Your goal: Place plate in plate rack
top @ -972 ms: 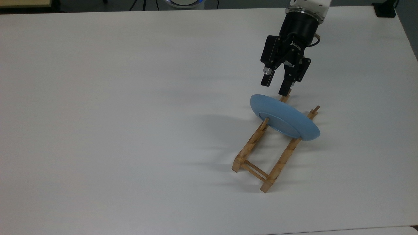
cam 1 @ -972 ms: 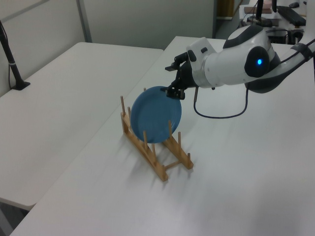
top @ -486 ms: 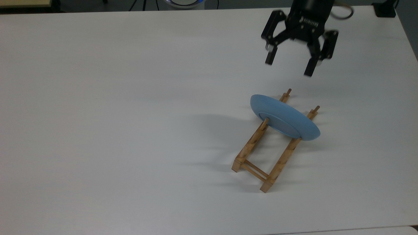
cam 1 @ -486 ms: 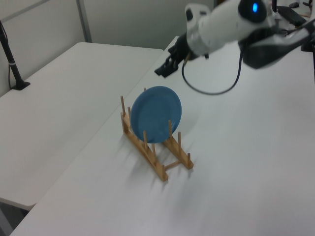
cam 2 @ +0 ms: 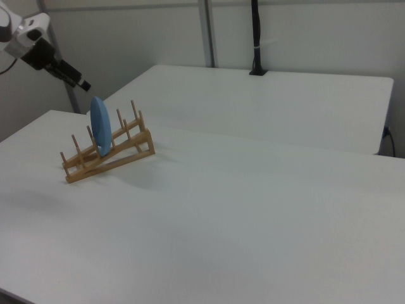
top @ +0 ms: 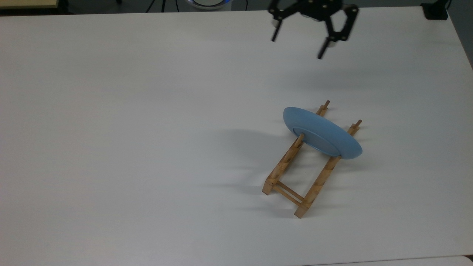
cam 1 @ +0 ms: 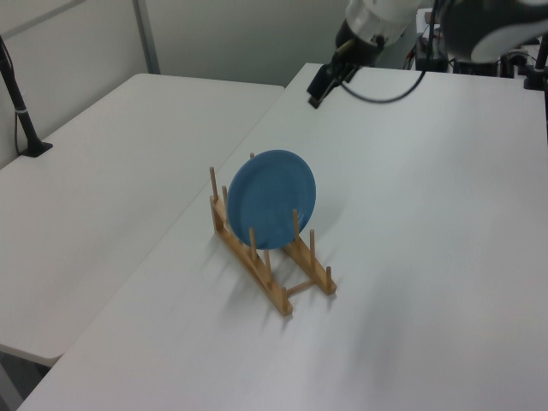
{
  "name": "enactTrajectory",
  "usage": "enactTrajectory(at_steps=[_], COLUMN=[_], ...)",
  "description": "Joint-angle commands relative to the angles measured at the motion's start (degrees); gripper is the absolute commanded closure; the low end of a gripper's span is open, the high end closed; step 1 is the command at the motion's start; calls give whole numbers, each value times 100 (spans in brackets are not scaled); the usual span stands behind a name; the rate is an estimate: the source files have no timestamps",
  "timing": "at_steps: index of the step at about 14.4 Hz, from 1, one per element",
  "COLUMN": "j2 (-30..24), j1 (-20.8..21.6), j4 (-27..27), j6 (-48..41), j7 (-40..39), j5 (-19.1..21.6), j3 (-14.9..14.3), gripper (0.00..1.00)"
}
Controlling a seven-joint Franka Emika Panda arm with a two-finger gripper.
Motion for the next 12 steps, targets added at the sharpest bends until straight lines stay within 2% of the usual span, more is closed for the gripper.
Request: enactTrajectory(at_steps=[1,3,4,7,9,10,12], j2=[-516,-850,-999,-1290,-1360,-1370,-1361], j1=[-68,-60,-42,-33,-33,-77,-95], j4=[12,20,20,12,-32,-50,-172], j6=[-809,-1240,-1486,-2031,-2243,-2244,-2174], j7=[-938,-1335,-1485,-1951,-2223,-2433,-3257], j5=[1574,2331,2587,3106,3283,3292,3310], j3=[-692,-1210,-1482,-2195,-2565,-2662,-2943], gripper=[0,0,0,0,0,0,0])
